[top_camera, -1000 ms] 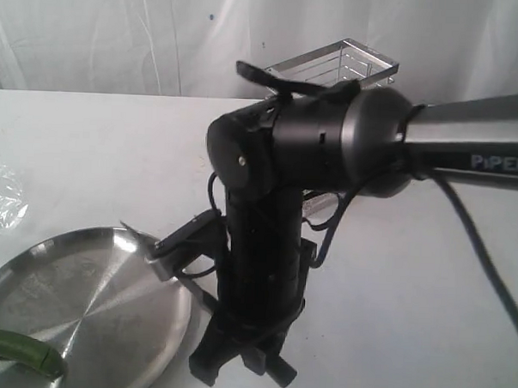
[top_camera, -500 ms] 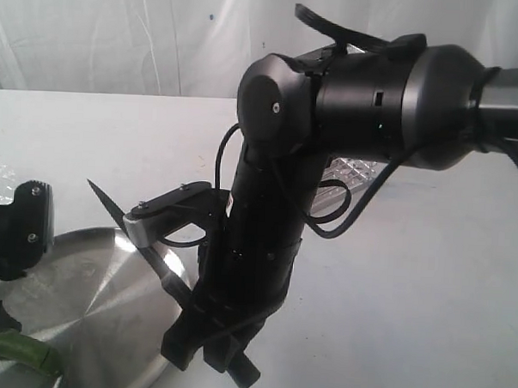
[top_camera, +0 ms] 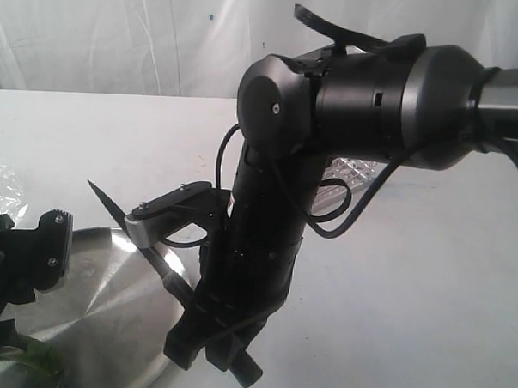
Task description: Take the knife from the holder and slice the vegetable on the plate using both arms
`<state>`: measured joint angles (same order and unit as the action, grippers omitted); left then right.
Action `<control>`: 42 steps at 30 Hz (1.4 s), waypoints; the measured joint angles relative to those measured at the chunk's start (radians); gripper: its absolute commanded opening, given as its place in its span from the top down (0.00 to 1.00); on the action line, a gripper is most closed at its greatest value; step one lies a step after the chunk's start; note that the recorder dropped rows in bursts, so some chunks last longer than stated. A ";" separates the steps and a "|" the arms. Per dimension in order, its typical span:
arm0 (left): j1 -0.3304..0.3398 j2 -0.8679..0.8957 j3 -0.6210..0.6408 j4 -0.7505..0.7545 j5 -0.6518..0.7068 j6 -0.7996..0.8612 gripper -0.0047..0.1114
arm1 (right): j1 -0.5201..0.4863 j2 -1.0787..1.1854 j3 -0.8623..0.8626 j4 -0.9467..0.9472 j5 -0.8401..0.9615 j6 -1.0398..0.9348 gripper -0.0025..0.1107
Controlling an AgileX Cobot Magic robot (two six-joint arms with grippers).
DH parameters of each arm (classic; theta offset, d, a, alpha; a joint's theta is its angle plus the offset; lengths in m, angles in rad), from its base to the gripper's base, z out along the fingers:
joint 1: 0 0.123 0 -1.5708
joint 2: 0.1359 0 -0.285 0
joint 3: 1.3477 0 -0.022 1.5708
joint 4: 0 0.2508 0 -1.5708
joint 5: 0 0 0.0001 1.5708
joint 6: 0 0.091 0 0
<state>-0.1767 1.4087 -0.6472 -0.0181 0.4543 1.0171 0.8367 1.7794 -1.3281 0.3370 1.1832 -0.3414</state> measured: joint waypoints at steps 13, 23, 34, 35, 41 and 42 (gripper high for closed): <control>0.000 0.037 0.046 -0.017 -0.011 0.038 0.43 | -0.120 0.000 0.000 0.026 -0.014 0.000 0.95; -0.006 0.041 0.144 -0.023 -0.272 -0.016 0.96 | -0.134 0.000 0.000 0.061 -0.018 -0.008 0.95; -0.057 0.103 -0.068 -0.023 -0.133 -0.543 0.95 | -0.134 0.000 0.000 0.162 -0.012 0.079 0.95; -0.057 0.116 -0.073 -0.023 -0.119 -0.565 0.92 | -0.134 0.000 0.000 0.180 -0.010 0.081 0.95; -0.057 0.200 -0.084 -0.023 -0.087 -0.653 0.54 | -0.134 0.000 0.000 0.214 0.026 0.086 0.95; -0.057 0.200 -0.084 -0.023 -0.087 -0.663 0.50 | -0.134 0.000 0.000 0.217 0.028 0.086 0.95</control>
<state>-0.2337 1.6086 -0.7310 -0.0409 0.3670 0.3543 0.7030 1.7794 -1.3281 0.5535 1.2114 -0.2556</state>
